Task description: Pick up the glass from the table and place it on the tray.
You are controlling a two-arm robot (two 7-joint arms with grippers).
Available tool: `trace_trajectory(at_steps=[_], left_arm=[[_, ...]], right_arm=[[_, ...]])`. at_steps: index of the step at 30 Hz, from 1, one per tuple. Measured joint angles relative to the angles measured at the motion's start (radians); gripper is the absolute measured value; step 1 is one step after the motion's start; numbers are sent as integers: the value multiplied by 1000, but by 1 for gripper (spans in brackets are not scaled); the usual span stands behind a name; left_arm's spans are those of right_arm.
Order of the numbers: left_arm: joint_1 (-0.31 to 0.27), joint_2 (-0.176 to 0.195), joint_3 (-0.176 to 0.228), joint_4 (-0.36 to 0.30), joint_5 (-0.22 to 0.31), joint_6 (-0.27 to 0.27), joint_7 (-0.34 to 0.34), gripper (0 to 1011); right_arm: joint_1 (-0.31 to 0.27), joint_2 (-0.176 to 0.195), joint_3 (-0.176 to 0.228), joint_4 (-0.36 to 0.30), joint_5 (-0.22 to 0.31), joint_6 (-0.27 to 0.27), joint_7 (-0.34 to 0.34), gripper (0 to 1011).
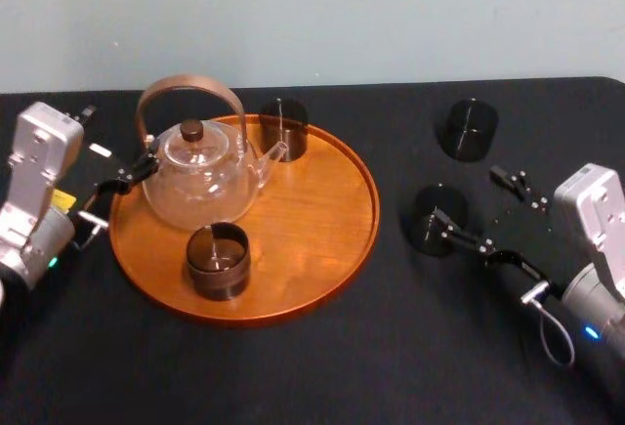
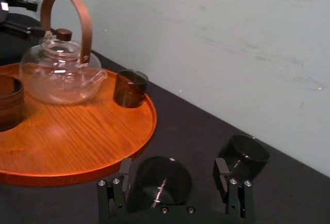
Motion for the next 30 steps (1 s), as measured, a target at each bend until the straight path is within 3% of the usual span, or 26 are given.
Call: trace_trajectory(at_steps=[30], left_arm=[[0, 0, 0, 0, 0, 0, 0, 1010]], right_arm=[[-8, -76, 35, 61, -39, 31, 69, 1002]])
